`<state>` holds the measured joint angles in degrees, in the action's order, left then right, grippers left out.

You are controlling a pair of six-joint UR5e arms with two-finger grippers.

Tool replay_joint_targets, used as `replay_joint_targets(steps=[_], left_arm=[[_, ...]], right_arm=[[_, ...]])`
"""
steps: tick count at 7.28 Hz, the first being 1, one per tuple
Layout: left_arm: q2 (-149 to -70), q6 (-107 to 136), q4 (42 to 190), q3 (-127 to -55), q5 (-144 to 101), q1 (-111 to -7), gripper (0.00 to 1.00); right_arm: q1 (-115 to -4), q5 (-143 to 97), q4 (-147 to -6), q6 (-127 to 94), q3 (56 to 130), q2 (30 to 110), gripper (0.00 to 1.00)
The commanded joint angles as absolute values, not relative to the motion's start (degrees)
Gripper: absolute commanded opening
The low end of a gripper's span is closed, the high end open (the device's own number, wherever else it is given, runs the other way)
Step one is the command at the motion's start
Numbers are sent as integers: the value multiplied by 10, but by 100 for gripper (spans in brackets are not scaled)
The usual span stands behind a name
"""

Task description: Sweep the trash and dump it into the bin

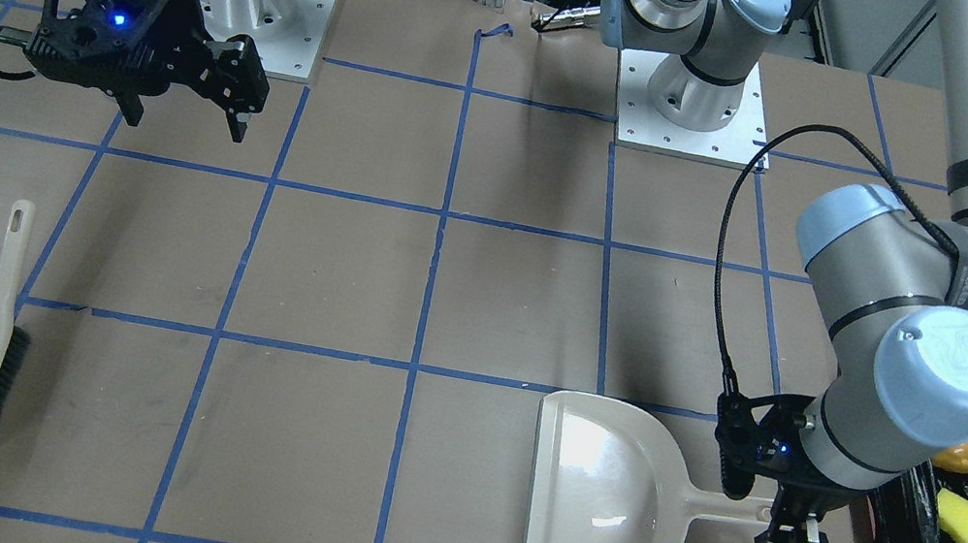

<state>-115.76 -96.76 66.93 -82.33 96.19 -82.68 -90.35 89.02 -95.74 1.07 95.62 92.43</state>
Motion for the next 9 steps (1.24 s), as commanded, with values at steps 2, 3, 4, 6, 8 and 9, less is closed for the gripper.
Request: replay_joint_targets(steps=[2,3,4,6,8,9], left_arm=[[-1051,-840,832,-788,949,-831,80],[-1023,-789,862,-787,941,-831,80],[-996,-719,879,-787,940,-832,81],[-957,-542,907,-795,912,-845,81],[-954,-339,907,-815,876,-859,89],[-949,-286,908,-815,859,-859,98]], right_arm=[[-904,890,-959,11,956,924,100],[-904,890,-959,11,956,924,100],[-904,890,-959,11,956,924,100],[-904,890,-958,10,956,925,100],[-903,890,-956,10,956,925,100],[-903,890,-957,11,955,925,100]])
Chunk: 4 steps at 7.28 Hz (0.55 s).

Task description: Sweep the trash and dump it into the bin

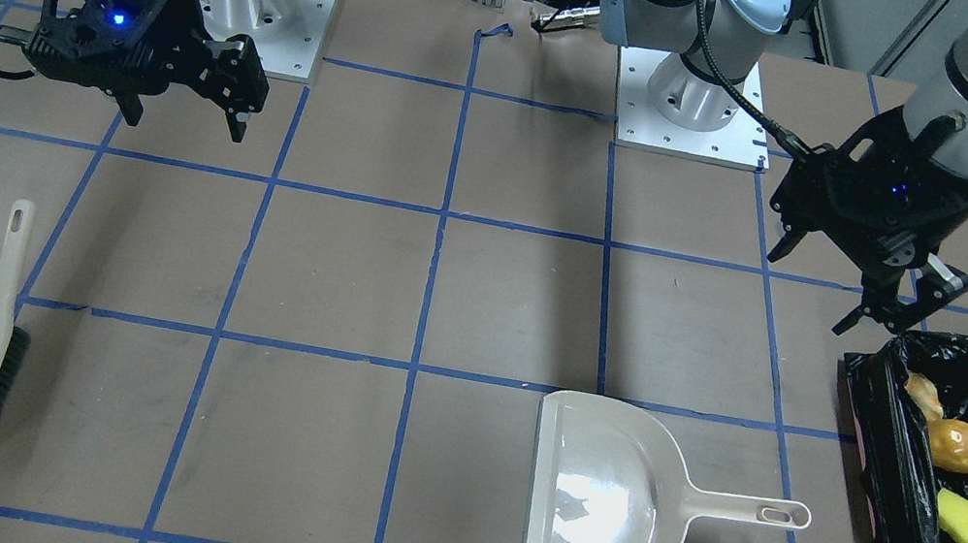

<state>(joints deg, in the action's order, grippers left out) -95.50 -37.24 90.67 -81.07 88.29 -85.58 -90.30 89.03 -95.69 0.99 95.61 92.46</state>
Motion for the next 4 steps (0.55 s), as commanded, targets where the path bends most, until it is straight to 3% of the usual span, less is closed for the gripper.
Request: replay_joint_targets(steps=[1,4], left_arm=[[-941,-231,909,-816,858,-859,100],[-911,-121,951,-819,886,-852,100]], right_arm=[[-903,890,-957,11,956,925,100],[-903,940,-962,12,955,925,100]])
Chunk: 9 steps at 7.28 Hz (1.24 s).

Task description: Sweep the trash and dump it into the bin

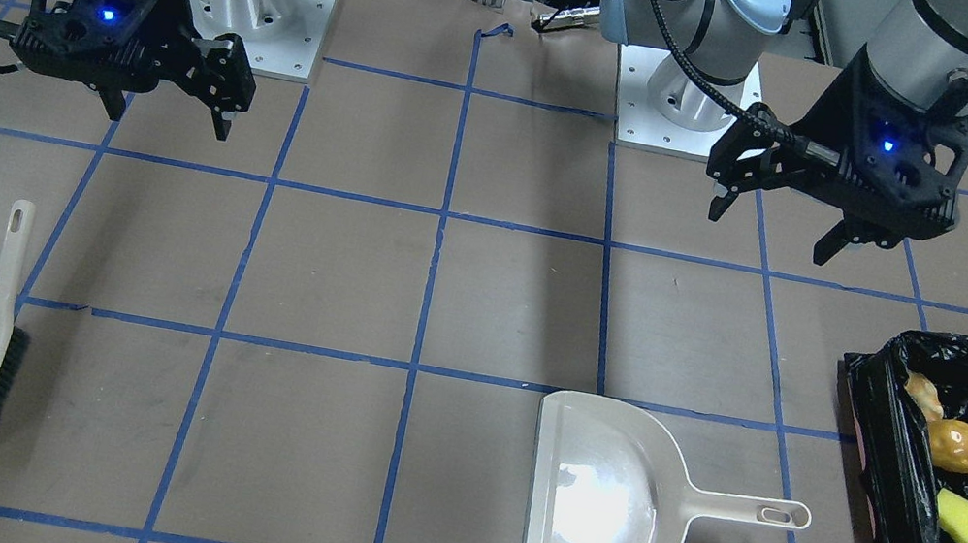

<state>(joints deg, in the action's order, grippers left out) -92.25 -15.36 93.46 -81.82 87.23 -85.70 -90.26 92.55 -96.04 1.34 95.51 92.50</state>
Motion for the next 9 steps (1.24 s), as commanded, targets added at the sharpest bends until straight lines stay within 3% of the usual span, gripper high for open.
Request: replay_joint_targets(steps=[1,9], left_arm=[[-906,-94,952,-819,887,-852,100],[-882,-76,952,-853,885,-853,100]], right_arm=[[-903,940,-964,12,955,925,100],[-903,941,-962,21,955,921,100]])
